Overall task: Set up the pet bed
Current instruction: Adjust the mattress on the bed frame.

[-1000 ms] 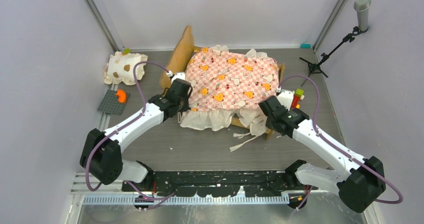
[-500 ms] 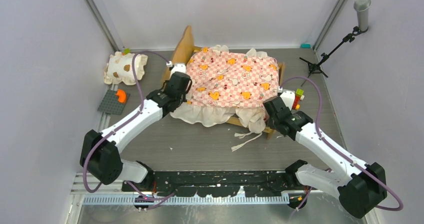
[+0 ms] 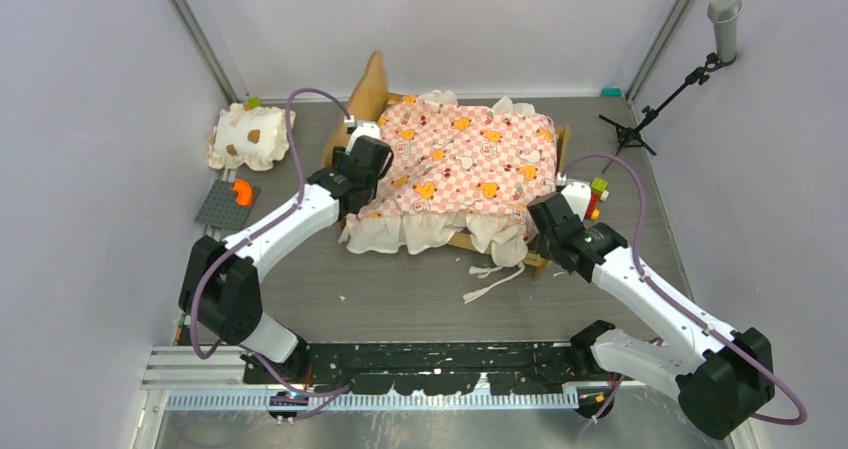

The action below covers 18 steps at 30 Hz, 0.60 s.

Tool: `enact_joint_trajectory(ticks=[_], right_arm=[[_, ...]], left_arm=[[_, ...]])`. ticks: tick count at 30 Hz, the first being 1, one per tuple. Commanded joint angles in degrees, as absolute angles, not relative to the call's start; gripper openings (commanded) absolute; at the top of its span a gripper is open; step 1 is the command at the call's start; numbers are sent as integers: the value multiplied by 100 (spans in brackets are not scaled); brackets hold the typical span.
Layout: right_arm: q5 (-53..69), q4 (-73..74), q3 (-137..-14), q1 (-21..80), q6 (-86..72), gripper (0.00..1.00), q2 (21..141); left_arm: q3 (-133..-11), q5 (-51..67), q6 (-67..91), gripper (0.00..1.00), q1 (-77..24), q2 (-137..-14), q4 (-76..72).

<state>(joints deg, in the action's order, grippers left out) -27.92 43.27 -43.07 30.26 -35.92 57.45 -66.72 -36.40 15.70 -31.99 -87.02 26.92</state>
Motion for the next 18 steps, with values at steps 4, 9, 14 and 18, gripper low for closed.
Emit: enact_joint_trajectory(ticks=[4,9,14,18], right_arm=[[-2809,4148,-4444,3022,-3419,1,5652],[-2757,4149,-4463,3022,-3421,1,5702],[-2622,4018,-4439,3023,-3186,1,5646],[-2492,3680,-4325,3023,-2871,1,5498]], left_arm=[[-7176,-2631,1270,63,-3149,-7678,2459],[-7720,-2671,770,70,-3040,-7301,2476],[-8331,-2104,420,70,-2373,-7758,2950],[-8455,-1659,68,71,-2250,-8065,3156]])
